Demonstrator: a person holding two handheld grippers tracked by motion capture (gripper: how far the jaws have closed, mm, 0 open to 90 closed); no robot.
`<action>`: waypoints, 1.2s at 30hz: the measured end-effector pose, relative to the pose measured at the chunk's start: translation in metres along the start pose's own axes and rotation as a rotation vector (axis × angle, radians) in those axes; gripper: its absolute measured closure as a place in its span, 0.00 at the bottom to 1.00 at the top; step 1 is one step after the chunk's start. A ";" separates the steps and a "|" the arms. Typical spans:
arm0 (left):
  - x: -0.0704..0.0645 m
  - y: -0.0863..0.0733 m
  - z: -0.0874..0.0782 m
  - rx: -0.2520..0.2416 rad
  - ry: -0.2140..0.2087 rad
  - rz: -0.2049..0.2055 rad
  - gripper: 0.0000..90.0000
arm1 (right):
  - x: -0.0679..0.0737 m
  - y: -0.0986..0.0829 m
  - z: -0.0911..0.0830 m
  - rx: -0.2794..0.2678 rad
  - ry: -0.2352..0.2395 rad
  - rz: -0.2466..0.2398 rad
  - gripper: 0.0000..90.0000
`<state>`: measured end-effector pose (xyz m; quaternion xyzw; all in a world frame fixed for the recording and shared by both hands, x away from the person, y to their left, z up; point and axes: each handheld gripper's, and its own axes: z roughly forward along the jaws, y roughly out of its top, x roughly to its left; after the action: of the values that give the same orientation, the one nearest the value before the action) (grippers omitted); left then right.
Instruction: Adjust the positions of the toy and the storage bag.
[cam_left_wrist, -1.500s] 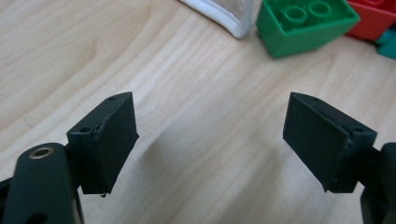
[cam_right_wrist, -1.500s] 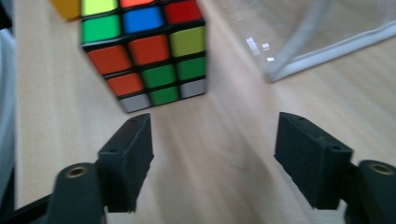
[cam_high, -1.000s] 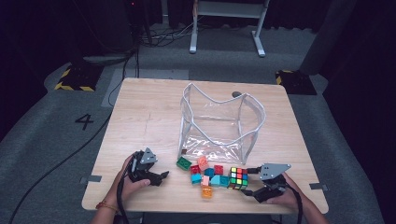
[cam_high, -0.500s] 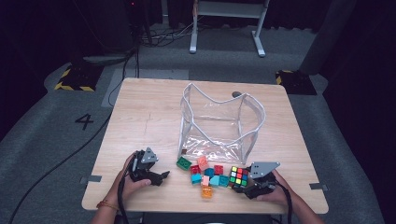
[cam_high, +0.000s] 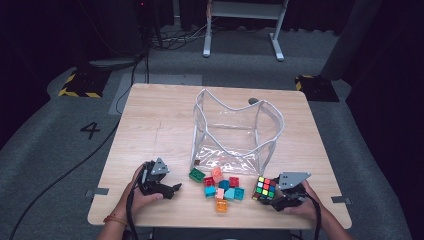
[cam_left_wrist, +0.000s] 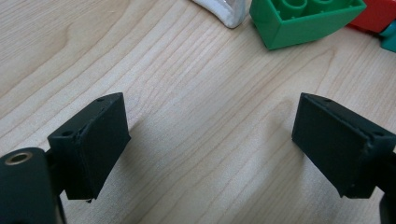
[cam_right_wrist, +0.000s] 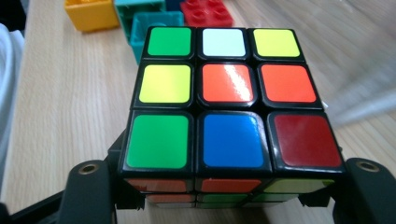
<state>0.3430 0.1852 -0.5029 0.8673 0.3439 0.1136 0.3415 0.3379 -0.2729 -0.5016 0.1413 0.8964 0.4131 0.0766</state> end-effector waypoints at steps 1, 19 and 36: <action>0.000 0.000 0.000 0.000 0.000 0.001 0.12 | -0.002 -0.003 -0.004 0.002 -0.006 0.013 0.38; 0.002 0.001 0.001 0.000 0.006 0.002 0.10 | -0.040 -0.025 -0.032 0.012 -0.186 0.174 0.38; 0.003 0.000 0.001 -0.003 -0.001 0.004 0.12 | -0.065 -0.027 -0.039 -0.012 -0.305 0.286 0.38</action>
<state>0.3454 0.1863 -0.5031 0.8675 0.3418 0.1143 0.3429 0.3844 -0.3381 -0.4952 0.3278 0.8425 0.3991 0.1530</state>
